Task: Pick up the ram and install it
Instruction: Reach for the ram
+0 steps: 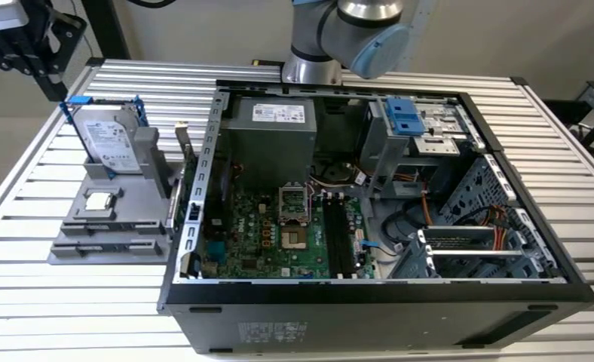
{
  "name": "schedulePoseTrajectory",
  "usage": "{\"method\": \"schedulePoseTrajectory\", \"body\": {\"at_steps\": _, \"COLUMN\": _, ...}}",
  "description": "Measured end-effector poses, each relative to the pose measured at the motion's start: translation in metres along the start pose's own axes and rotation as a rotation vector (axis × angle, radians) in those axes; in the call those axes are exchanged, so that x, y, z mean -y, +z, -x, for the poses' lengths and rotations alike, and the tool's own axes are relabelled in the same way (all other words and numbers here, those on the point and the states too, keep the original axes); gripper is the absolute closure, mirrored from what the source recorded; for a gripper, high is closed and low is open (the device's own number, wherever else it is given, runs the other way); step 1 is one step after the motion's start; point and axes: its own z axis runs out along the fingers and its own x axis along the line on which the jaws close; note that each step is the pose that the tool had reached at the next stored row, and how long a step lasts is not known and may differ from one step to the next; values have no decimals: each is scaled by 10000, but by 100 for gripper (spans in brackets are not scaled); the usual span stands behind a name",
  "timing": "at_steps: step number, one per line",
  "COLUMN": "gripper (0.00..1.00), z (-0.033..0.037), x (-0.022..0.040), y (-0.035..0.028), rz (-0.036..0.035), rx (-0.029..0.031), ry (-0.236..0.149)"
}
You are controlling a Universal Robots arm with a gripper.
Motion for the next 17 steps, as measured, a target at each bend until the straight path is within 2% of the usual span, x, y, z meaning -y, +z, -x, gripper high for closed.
{"method": "schedulePoseTrajectory", "body": {"at_steps": 17, "gripper": 100, "z": -10, "x": 430, "y": -17, "rz": 0, "rx": -9, "ry": 1}}
